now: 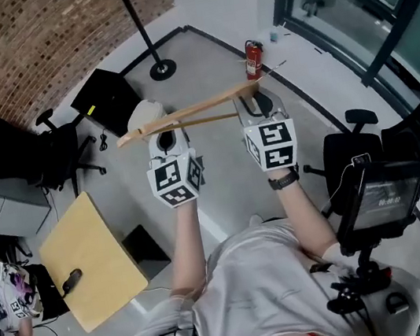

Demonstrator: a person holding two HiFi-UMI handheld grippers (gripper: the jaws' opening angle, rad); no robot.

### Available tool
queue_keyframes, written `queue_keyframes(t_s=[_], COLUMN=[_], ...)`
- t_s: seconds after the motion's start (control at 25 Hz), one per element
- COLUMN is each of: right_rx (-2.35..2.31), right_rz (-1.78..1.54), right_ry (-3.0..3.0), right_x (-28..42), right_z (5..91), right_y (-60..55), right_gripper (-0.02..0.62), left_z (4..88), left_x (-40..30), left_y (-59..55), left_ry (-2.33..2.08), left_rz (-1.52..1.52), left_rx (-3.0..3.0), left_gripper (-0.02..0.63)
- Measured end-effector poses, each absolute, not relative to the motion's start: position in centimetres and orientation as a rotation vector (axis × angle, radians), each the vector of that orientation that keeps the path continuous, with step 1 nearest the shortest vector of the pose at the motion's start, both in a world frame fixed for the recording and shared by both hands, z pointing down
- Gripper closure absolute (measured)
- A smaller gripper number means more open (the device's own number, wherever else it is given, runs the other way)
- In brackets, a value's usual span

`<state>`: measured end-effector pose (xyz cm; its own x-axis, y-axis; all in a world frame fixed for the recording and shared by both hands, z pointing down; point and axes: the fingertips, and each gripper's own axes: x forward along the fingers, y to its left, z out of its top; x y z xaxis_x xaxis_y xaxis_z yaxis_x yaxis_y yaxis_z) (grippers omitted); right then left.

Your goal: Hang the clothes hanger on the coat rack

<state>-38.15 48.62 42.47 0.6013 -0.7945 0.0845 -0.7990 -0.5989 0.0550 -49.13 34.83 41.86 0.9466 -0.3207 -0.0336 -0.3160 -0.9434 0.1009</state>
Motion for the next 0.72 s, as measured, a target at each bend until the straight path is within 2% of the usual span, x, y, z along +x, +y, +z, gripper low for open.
queue_keyframes(t_s=[0.44,0.72], right_rx=[2.818,2.823], right_rz=[0.251,0.343], right_ry=[-1.278,-1.184], right_x=[-28.2,-22.7], right_z=[47.1,50.1], right_y=[49.9,45.1], right_gripper=[0.469,0.469], left_z=[45.1,48.1], left_x=[-40.8,-32.9], left_y=[33.1,27.1], left_ry=[-0.52,-0.415], left_rz=[0.032,0.07], left_rx=[2.993,2.986], left_gripper=[0.606,0.606])
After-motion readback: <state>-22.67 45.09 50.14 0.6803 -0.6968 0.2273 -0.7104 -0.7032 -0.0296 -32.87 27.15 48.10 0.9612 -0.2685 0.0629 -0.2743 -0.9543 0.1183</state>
